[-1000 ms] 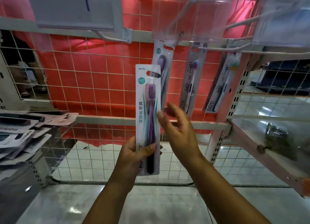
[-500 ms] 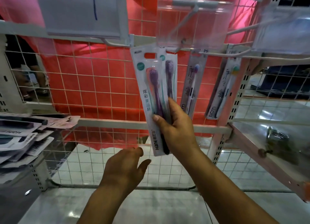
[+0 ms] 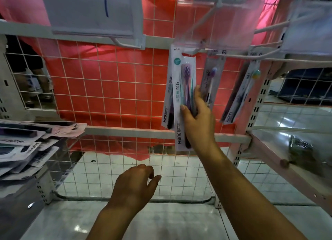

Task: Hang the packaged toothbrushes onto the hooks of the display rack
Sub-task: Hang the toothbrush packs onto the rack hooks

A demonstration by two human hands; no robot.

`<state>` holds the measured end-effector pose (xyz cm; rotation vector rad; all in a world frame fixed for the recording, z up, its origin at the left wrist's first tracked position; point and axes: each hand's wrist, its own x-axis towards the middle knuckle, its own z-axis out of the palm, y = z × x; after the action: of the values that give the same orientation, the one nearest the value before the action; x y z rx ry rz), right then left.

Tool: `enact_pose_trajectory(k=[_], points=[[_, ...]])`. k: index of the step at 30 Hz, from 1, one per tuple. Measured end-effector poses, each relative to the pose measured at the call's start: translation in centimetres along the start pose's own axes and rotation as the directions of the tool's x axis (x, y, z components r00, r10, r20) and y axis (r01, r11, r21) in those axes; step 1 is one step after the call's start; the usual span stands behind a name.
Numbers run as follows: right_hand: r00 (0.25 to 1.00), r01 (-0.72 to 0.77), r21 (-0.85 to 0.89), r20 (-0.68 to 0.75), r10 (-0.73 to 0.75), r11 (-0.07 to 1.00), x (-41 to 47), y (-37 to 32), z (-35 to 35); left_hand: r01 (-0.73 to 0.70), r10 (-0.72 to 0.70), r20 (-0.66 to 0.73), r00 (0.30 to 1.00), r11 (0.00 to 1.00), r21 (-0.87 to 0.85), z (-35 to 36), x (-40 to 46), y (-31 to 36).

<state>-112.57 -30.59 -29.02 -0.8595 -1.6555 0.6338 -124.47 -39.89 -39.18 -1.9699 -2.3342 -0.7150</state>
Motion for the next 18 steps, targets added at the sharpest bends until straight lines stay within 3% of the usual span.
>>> enact_pose_trajectory(k=[8, 11, 15, 18], points=[[0.991, -0.137, 0.063, 0.009, 0.137, 0.989, 0.7, -0.7, 1.2, -0.037, 0.037, 0.05, 0.998, 0.999, -0.01, -1.1, -0.8, 0.5], [0.987, -0.159, -0.022, 0.025, 0.16, 0.987, -0.5, -0.6, 1.2, -0.032, 0.033, 0.043, 0.999, 0.999, -0.015, -1.9, -1.0, 0.2], [0.943, -0.271, -0.199, 0.141, 0.302, 0.942, -3.1, 0.0, 0.6, -0.014, 0.014, 0.042, 0.999, 1.0, 0.016, -3.2, -1.5, 0.4], [0.933, -0.253, -0.209, 0.206, 0.295, 0.945, -4.7, -0.8, -0.1, -0.008, 0.008, 0.005, 1.0, 1.0, 0.025, -4.7, -1.5, 1.6]])
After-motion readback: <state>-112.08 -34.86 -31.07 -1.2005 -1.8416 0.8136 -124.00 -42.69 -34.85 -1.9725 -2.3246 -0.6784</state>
